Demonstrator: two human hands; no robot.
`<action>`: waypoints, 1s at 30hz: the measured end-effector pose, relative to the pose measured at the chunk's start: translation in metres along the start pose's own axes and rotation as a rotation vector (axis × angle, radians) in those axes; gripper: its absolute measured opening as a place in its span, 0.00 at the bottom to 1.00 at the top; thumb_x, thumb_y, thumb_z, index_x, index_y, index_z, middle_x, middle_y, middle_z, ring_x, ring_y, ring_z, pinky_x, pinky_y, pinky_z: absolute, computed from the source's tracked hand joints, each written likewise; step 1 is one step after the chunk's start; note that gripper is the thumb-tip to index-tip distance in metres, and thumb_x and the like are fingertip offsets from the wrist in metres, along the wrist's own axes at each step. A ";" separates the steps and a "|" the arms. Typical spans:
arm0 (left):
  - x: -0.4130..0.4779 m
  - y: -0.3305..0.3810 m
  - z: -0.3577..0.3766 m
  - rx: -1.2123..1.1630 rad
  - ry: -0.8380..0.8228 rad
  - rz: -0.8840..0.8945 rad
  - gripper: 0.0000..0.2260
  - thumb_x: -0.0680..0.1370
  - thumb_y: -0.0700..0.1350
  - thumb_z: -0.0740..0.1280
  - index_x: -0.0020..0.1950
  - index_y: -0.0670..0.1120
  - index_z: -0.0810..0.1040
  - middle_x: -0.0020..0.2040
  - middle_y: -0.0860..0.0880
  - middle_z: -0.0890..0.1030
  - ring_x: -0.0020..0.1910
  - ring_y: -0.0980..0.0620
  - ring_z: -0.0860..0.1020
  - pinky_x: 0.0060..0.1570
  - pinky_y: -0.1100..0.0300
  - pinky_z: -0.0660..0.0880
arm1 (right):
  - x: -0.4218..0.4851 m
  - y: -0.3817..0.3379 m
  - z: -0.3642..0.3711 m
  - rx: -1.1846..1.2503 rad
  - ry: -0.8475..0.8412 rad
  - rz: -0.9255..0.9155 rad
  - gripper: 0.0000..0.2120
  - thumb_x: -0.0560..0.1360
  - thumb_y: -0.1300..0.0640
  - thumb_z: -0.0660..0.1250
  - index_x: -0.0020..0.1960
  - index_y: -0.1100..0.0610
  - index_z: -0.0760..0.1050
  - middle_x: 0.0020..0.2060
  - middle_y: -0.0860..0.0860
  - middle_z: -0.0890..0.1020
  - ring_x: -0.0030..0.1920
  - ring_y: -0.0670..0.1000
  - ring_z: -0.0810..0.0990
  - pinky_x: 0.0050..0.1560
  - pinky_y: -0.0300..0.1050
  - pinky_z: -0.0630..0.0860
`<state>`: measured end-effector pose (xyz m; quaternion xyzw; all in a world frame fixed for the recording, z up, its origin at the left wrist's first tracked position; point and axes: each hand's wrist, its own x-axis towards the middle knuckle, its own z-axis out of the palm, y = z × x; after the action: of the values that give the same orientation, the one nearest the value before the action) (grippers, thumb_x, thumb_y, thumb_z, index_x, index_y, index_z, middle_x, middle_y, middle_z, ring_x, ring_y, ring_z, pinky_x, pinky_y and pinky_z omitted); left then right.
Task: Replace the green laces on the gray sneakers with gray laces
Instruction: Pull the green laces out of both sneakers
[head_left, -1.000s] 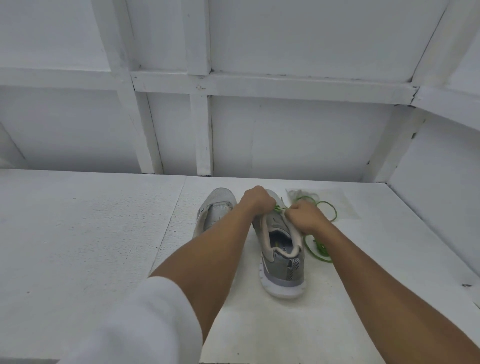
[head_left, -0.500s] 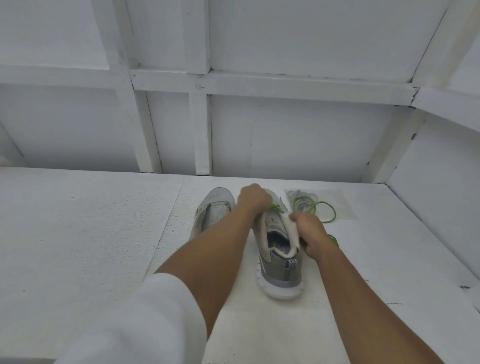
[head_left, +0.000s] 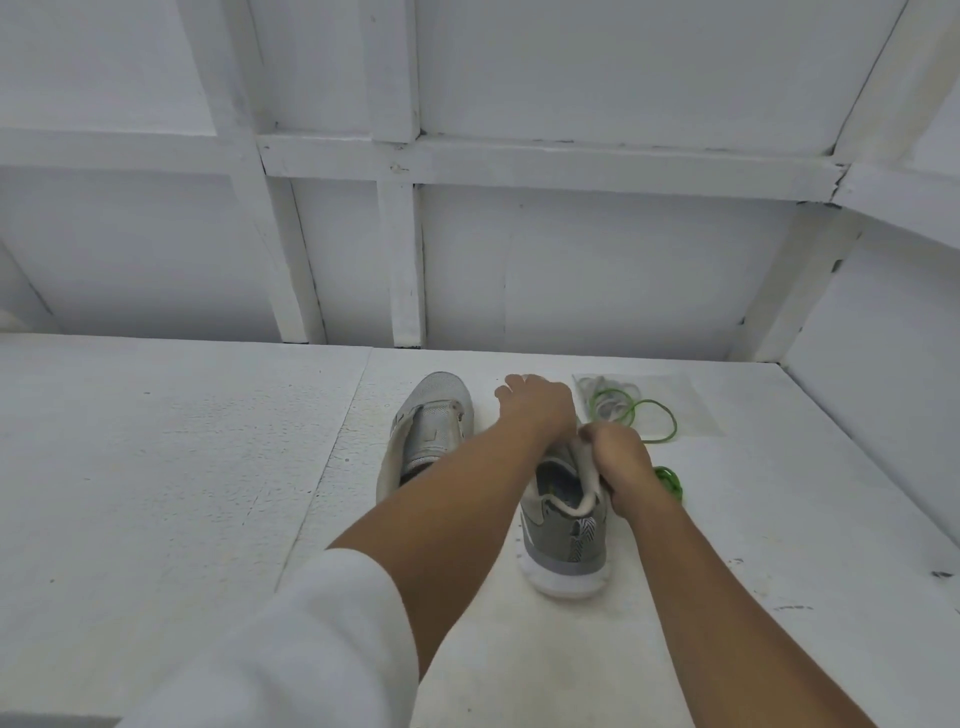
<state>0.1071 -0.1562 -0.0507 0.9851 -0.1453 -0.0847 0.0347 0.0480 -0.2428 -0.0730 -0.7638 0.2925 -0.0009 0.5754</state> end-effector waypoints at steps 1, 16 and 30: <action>-0.001 -0.002 0.000 0.013 0.019 0.003 0.18 0.79 0.45 0.60 0.68 0.41 0.69 0.68 0.39 0.68 0.66 0.38 0.64 0.65 0.46 0.62 | 0.000 0.000 0.000 0.009 0.003 0.003 0.08 0.75 0.58 0.61 0.38 0.59 0.72 0.43 0.61 0.78 0.44 0.58 0.75 0.43 0.50 0.69; 0.013 -0.045 -0.049 0.045 0.159 -0.060 0.19 0.78 0.49 0.60 0.68 0.45 0.69 0.63 0.42 0.72 0.64 0.40 0.69 0.58 0.51 0.67 | 0.001 0.004 0.002 -0.006 0.039 -0.022 0.13 0.77 0.59 0.62 0.49 0.71 0.76 0.46 0.64 0.78 0.45 0.57 0.75 0.44 0.50 0.69; 0.012 -0.042 -0.046 0.120 0.136 0.049 0.07 0.77 0.43 0.61 0.53 0.43 0.75 0.58 0.43 0.78 0.55 0.42 0.75 0.51 0.53 0.71 | -0.006 -0.001 0.001 -0.051 0.048 -0.046 0.15 0.78 0.59 0.61 0.54 0.72 0.75 0.50 0.64 0.79 0.55 0.63 0.77 0.58 0.58 0.72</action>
<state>0.1379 -0.1175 -0.0113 0.9851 -0.1714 -0.0079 -0.0125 0.0436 -0.2395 -0.0707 -0.7844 0.2886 -0.0248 0.5485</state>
